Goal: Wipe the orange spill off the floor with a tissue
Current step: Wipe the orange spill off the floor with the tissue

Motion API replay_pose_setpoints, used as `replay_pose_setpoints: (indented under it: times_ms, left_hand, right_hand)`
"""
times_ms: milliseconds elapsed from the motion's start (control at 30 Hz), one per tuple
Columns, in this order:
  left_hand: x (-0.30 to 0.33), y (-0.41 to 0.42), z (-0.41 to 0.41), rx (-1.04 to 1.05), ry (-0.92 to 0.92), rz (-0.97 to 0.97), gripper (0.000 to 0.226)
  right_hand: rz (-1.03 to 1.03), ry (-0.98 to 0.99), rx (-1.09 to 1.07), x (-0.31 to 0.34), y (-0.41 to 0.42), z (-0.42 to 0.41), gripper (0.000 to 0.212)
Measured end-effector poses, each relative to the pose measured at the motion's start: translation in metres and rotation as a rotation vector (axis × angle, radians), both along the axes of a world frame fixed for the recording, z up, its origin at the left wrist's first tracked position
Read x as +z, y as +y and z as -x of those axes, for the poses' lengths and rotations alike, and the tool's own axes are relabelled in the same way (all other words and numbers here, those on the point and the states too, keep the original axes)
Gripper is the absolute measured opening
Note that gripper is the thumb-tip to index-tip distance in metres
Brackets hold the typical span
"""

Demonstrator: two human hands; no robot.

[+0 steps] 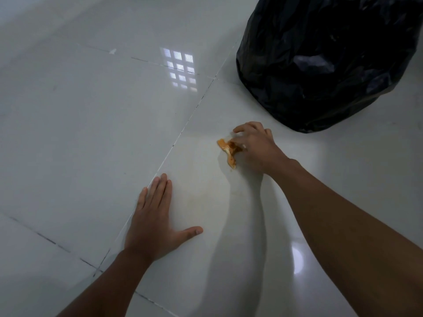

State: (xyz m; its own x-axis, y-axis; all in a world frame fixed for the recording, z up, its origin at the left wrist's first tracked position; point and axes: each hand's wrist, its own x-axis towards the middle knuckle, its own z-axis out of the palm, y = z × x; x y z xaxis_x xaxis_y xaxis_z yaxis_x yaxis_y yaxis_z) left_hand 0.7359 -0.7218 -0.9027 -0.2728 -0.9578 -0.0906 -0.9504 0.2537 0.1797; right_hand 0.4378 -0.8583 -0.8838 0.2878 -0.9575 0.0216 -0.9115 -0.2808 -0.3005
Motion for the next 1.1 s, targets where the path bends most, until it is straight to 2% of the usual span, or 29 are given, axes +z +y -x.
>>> replay_pose_setpoints:
  times_ms: [100,167,233,300,533,633,800,900,1100]
  left_hand:
    - [0.001,0.0,0.001,0.0,0.004,0.003,0.132]
    - [0.001,0.0,0.002,-0.002,0.002,0.002,0.132]
    - [0.001,-0.001,0.001,-0.003,-0.006,0.001,0.131]
    - [0.001,-0.001,0.001,-0.001,-0.006,-0.001,0.131]
    - [0.0,0.0,0.001,0.003,0.009,-0.002,0.129]
    - [0.0,0.0,0.001,0.005,0.013,-0.005,0.129]
    - [0.001,0.001,0.002,0.01,0.03,0.011,0.126]
    - [0.001,0.001,0.003,0.013,0.034,0.018,0.124]
    - [0.0,0.0,0.001,0.008,0.026,0.024,0.123]
  right_hand:
    - [-0.163,-0.159,0.025,0.004,0.002,-0.006,0.044]
    - [-0.204,-0.138,0.087,0.006,0.002,-0.011,0.056]
    - [-0.141,0.002,0.167,0.006,0.001,-0.015,0.046]
    - [-0.064,0.071,0.172,0.006,0.0,-0.012,0.048]
    - [0.012,0.121,0.038,0.005,0.009,0.009,0.054]
    - [0.032,0.065,-0.022,0.003,0.017,0.015,0.051]
    - [-0.024,-0.169,-0.109,0.009,0.021,0.005,0.048]
    - [-0.086,-0.17,-0.066,0.014,0.021,-0.004,0.043]
    - [-0.097,-0.207,-0.156,0.015,0.034,-0.016,0.03]
